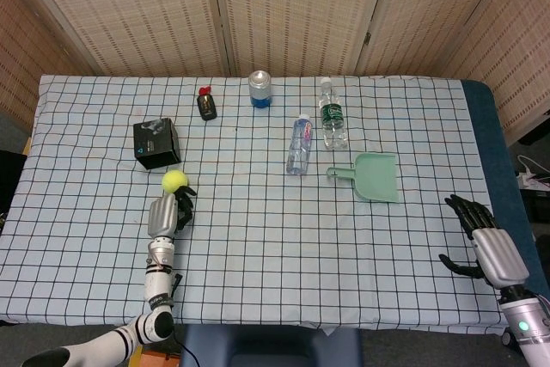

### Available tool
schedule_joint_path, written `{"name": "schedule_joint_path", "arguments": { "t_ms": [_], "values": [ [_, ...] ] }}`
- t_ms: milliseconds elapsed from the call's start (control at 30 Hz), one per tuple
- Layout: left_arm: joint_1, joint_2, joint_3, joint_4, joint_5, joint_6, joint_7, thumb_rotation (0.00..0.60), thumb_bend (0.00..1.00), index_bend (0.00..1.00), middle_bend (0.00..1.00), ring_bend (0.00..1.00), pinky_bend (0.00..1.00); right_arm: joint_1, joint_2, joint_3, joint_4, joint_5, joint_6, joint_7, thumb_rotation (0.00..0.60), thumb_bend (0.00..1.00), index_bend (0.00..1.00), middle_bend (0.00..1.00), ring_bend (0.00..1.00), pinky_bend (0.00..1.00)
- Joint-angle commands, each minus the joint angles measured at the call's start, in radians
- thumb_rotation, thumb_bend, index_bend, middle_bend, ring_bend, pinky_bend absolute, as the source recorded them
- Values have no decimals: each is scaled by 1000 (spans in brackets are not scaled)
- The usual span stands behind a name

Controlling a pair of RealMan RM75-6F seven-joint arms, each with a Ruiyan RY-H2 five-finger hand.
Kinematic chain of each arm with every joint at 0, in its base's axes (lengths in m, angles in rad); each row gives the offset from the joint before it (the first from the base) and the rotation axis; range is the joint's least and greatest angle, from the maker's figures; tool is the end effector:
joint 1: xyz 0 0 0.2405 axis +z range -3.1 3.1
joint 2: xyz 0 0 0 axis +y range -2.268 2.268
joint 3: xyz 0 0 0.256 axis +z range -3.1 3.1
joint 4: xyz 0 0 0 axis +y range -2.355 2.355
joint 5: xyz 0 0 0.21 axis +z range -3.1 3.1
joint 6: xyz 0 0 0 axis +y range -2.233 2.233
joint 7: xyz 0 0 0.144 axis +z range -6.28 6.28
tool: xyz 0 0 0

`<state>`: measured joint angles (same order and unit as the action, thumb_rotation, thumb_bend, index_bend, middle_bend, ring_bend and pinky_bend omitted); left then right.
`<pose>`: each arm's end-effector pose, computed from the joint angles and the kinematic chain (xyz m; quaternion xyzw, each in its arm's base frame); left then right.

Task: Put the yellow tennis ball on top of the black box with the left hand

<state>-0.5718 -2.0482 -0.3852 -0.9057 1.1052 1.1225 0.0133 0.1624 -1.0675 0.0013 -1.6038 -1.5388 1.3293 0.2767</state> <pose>-0.2095 0.3423 -0.0836 -0.4905 -0.5452 -0.4576 0.5028 -0.3118 -0.1930 0.1483 0.6058 -0.4817 0.4058 0.4862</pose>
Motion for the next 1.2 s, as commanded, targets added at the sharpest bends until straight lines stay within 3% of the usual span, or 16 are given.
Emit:
{"name": "schedule_joint_path", "arguments": {
  "t_ms": [33,633,1200],
  "values": [
    [-14,1,9,30,12,-1,20,600,799,405,507,521,854,0,0,0,0,1,-1,0,600,158,55,0,0,0],
    [-89,-19,61,230,92,-10,62,600,799,407,506,521,854,2,-2,-1,3,3,-8,0,600,158,55,0,0,0],
    [-165,-58,61,431,102,-70,85,600,792,420,507,520,844,5,-2,1,6,10,-15,3,600,159,55,0,0,0]
  ]
}}
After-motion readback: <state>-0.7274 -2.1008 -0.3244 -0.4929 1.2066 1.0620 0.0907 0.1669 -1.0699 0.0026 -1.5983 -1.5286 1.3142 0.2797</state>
